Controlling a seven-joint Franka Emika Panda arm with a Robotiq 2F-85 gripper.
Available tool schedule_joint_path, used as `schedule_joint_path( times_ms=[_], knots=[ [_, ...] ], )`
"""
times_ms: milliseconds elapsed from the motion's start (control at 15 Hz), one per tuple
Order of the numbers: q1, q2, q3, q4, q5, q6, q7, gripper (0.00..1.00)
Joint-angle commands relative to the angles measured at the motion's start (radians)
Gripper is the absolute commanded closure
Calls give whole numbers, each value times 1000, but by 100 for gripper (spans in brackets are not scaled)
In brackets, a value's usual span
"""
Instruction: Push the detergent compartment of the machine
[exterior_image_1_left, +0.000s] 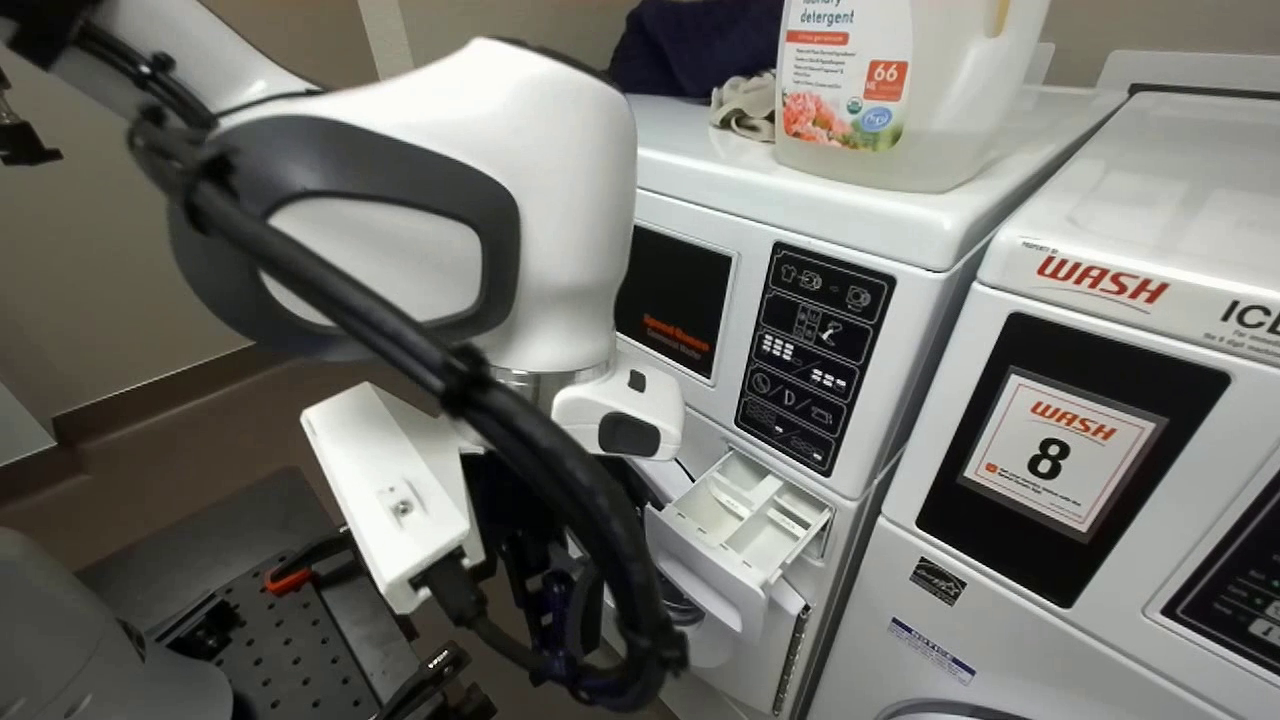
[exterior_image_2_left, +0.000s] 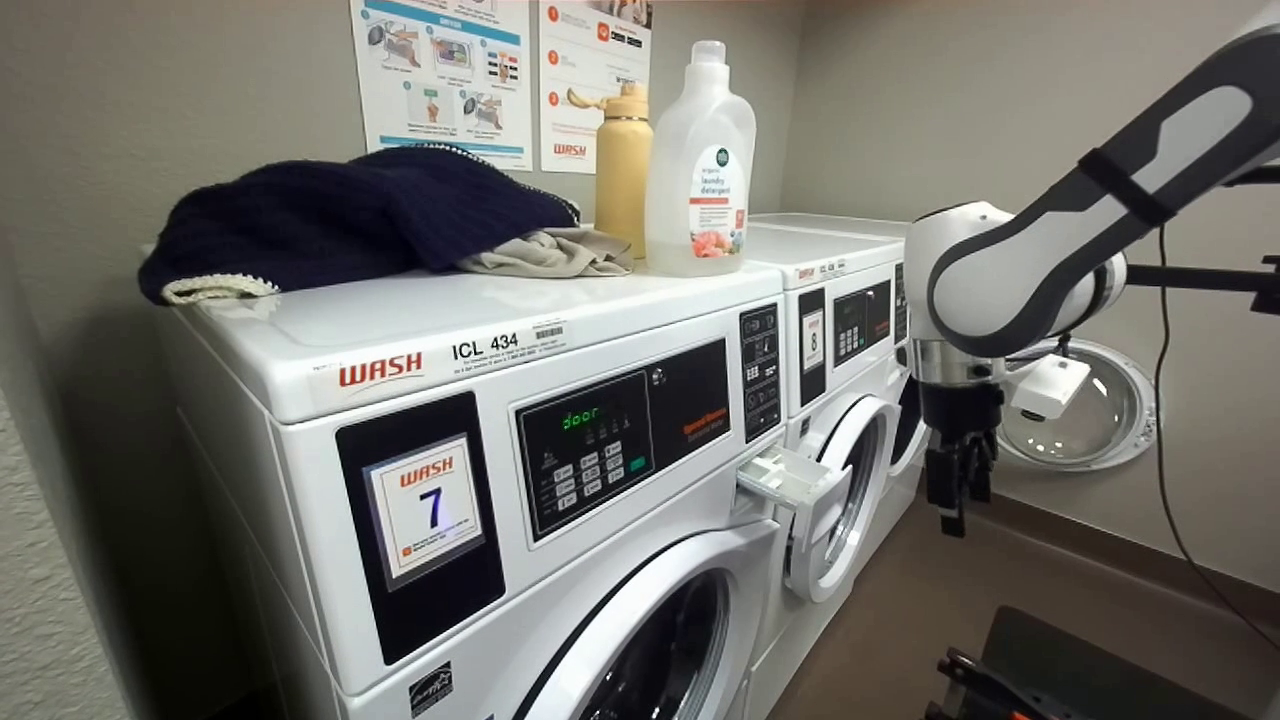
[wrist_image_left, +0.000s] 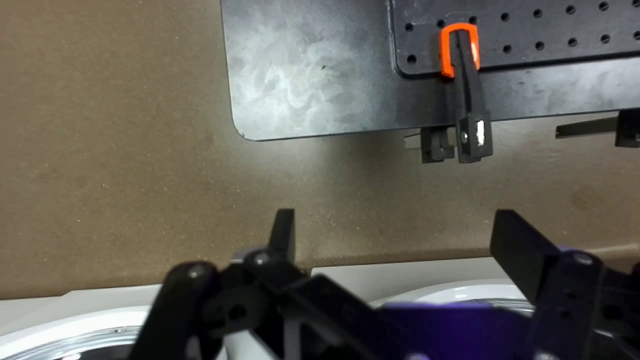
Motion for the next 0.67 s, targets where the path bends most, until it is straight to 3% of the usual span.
schedule_joint_path(
  times_ms=[0,600],
  knots=[
    [-16,126,2,37,-36,92,-7,0],
    [-33,383,-16,141,-131,290,2,0]
  ],
)
